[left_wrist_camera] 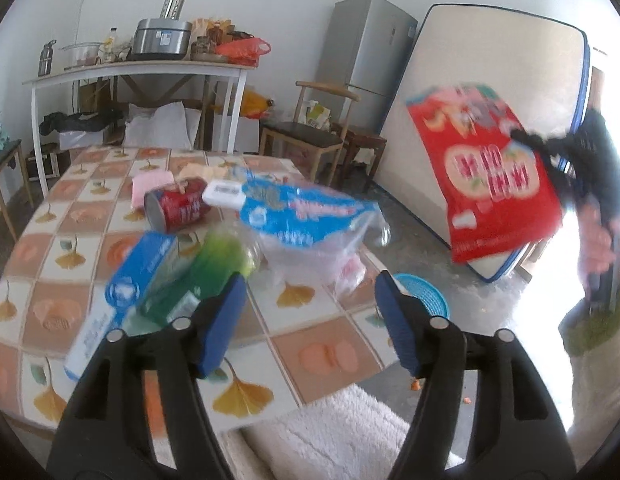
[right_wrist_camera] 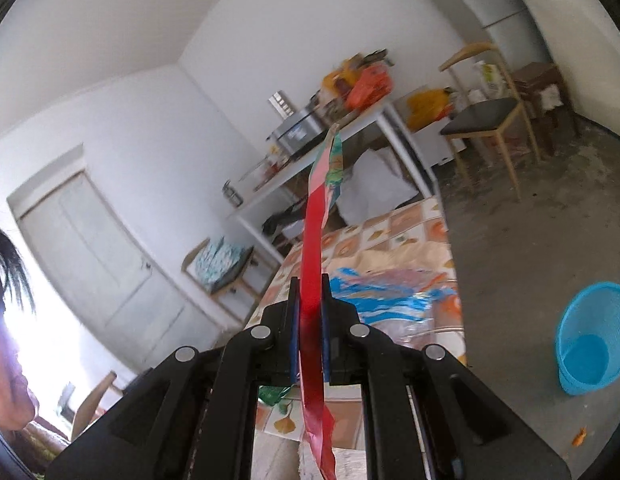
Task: Collect trash
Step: 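Carry the red bag up with the right tool while the left tool grasps a clear wrapper, then move both tools over the blue basket and open them to drop the trash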
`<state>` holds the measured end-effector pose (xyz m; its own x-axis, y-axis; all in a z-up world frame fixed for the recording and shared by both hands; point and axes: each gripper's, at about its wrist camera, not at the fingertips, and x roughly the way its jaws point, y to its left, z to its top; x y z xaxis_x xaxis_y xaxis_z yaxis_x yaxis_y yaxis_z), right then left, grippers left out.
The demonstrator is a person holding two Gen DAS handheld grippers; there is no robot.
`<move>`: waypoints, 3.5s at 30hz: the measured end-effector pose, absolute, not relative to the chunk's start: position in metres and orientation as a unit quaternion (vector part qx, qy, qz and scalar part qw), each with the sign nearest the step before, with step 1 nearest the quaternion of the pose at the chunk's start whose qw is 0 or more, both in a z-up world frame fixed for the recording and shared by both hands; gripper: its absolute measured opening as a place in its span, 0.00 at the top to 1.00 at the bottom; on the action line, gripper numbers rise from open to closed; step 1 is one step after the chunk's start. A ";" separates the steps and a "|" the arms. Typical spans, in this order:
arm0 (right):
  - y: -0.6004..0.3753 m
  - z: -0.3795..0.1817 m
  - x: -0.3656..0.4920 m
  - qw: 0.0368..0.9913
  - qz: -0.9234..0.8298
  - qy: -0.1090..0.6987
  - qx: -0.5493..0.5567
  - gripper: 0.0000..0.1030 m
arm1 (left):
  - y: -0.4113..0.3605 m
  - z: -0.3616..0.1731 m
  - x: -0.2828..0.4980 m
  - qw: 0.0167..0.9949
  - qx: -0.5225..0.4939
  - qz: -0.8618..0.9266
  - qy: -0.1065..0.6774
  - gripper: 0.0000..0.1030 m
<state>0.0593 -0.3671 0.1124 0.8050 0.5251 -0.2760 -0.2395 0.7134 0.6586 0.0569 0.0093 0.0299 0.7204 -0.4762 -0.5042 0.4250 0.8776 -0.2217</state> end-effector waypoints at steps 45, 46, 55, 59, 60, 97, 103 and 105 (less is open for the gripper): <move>-0.437 0.028 0.092 0.857 0.141 0.256 0.425 0.91 | -0.191 0.003 0.323 0.683 0.352 -0.441 0.465 0.66; -0.437 0.029 0.093 0.856 0.140 0.257 0.426 0.91 | -0.190 0.003 0.326 0.684 0.346 -0.441 0.467 0.71; -0.437 0.031 0.095 0.854 0.139 0.259 0.429 0.91 | -0.177 0.020 0.342 0.715 0.291 -0.434 0.465 0.85; -0.436 0.032 0.096 0.853 0.143 0.261 0.428 0.91 | -0.163 0.033 0.344 0.730 0.261 -0.429 0.463 0.87; -0.436 0.032 0.096 0.853 0.144 0.261 0.429 0.91 | -0.159 0.037 0.344 0.735 0.254 -0.426 0.462 0.87; -0.513 -0.013 0.054 0.884 -0.140 0.277 0.349 0.91 | -0.317 0.082 0.248 0.782 0.073 -0.414 0.459 1.00; -0.553 -0.061 0.059 0.861 -0.200 0.307 0.352 0.91 | -0.405 0.010 0.236 0.745 0.117 -0.406 0.517 1.00; -0.569 -0.083 0.063 0.849 -0.210 0.318 0.365 0.91 | -0.427 -0.018 0.235 0.731 0.131 -0.399 0.537 1.00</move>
<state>0.0632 -0.5686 -0.0828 0.7093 -0.1234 -0.6940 0.5886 0.6454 0.4869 0.2355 -0.4272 -0.0178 0.1040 -0.4427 -0.8906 0.7241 0.6476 -0.2373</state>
